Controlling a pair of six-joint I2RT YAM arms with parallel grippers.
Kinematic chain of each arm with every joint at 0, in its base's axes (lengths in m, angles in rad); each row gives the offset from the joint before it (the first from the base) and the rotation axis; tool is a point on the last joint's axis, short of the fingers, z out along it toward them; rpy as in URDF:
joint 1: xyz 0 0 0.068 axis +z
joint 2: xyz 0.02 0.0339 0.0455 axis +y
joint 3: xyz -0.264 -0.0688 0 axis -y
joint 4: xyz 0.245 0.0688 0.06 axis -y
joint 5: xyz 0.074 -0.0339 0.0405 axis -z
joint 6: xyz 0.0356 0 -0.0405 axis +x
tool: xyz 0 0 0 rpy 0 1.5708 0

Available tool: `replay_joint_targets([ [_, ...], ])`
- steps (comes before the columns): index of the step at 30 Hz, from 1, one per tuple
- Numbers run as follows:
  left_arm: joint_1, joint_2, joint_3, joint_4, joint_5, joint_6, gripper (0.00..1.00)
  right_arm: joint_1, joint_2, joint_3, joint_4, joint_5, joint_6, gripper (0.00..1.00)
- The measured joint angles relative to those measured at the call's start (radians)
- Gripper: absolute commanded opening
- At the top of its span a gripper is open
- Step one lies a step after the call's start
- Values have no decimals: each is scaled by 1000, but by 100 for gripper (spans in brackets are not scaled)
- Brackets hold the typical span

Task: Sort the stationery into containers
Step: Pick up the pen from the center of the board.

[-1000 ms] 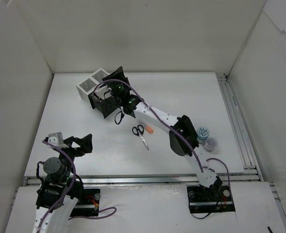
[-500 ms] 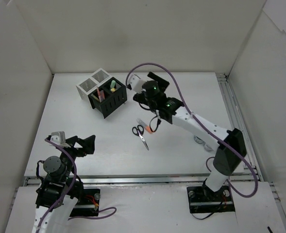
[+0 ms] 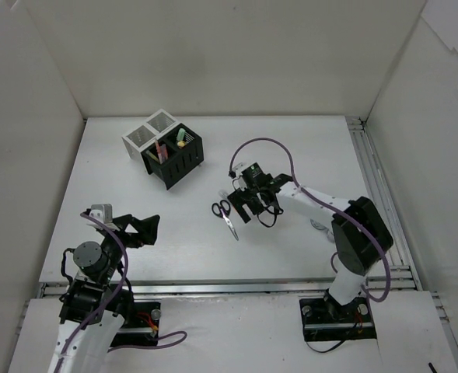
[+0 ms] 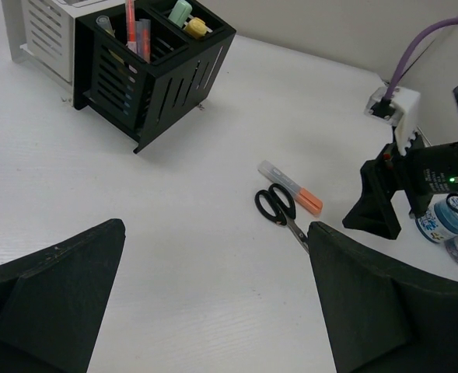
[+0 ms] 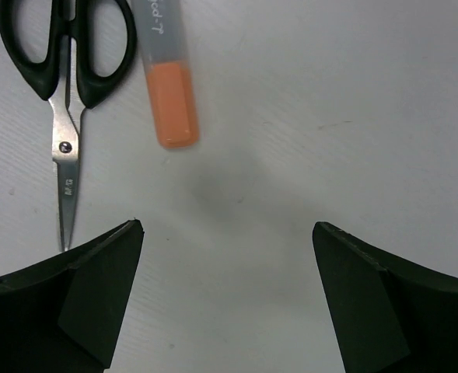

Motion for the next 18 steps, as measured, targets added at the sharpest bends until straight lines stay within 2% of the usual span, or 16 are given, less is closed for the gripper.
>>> replay_joint_targets([
  [7, 0, 29, -1, 23, 15, 8, 100, -19, 189, 42, -3, -141, 98, 76],
  [16, 0, 31, -2, 29, 16, 13, 99, -21, 227, 76, 86, -162, 117, 71],
  [18, 0, 35, -2, 30, 16, 14, 100, -21, 233, 76, 117, -158, 116, 62],
])
